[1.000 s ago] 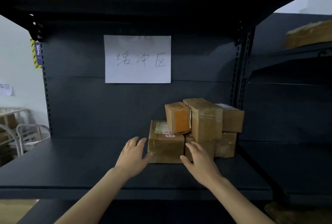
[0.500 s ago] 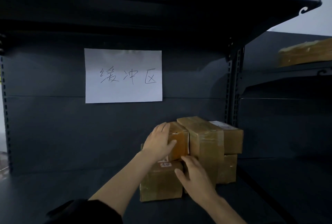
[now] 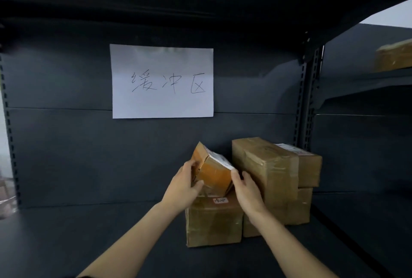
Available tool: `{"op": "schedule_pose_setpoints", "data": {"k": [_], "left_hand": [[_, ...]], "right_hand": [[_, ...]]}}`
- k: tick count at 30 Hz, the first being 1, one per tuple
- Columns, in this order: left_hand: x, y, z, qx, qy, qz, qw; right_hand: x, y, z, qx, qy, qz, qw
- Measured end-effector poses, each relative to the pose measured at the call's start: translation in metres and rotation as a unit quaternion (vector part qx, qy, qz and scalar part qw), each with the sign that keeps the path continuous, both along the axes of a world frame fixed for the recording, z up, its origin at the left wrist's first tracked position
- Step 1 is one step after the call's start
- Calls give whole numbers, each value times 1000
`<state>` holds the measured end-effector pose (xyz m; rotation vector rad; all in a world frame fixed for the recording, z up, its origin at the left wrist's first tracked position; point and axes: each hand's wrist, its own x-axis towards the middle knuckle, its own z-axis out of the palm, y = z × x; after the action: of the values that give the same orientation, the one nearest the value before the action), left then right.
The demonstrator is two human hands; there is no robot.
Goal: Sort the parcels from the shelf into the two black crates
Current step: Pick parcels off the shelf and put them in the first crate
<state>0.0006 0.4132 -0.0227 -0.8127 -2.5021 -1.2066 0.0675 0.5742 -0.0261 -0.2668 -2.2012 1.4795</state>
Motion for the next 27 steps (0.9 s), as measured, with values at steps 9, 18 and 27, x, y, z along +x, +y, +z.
{"op": "schedule_pose_setpoints", "data": {"k": [9, 18, 27], "left_hand": [[10, -12, 2, 264, -161, -46, 950], [24, -48, -7, 320, -90, -42, 942], [32, -99, -24, 318, -61, -23, 946]], "right_hand": [[-13, -21, 2, -23, 53, 39, 998], [8, -49, -15, 8, 166, 95, 981], [3, -90, -23, 34, 140, 141, 980]]}}
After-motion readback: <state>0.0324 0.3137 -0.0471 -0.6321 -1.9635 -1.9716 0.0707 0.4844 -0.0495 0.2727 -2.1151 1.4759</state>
